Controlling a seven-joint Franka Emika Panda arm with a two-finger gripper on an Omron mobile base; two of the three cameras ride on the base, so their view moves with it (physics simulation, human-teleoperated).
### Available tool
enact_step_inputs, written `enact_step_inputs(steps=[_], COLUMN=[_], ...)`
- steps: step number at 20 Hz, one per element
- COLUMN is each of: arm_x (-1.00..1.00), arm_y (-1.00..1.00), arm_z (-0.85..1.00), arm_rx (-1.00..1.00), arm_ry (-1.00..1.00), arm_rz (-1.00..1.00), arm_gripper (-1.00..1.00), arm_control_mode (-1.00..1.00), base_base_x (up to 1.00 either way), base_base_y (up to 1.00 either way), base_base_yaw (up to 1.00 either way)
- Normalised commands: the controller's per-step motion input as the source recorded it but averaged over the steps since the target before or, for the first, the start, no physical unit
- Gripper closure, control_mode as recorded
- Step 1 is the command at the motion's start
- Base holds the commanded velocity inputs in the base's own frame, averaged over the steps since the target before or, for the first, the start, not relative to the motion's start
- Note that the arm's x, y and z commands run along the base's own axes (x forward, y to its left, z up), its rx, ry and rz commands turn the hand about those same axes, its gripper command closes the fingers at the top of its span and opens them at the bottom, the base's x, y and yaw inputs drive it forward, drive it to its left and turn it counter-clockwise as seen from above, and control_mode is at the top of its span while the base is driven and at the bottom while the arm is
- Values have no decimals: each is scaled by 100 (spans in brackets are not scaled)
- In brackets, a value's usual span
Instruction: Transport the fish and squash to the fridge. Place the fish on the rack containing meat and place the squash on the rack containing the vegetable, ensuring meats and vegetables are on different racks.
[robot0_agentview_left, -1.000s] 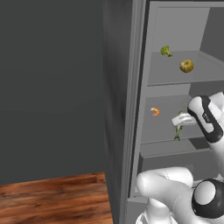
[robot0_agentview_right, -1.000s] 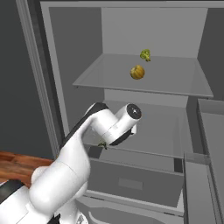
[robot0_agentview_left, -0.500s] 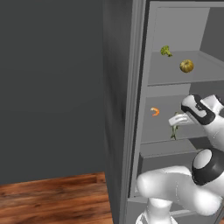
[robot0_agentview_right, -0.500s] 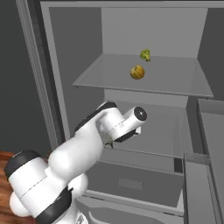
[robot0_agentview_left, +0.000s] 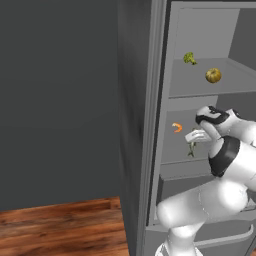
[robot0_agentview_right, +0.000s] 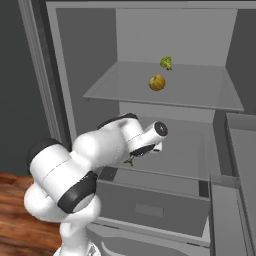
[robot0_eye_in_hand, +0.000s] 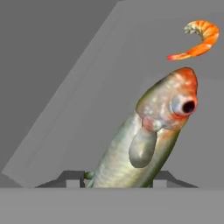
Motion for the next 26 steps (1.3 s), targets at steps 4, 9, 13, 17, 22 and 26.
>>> enact_step_inputs(steps=[4,9,13,17,22,26], arm_x=[53,51,42,11,-10,-36], arm_y=[-16,-18,-19,-6,-2,0], arm_z=[-36,-32,-33,-28,-4,0], arm_rx=[0,0,0,0,0,0], arm_ry=[0,0,0,0,-7,-16], arm_rz=[0,0,0,0,0,0], arm_gripper=[100,100,100,-100,-100,-100], arm_control_mode=[-100,-100,-100,-100,-100,-100], base_base_x=[0,0,0,0,0,0], base_base_y=[0,0,0,0,0,0], base_base_yaw=[0,0,0,0,0,0])
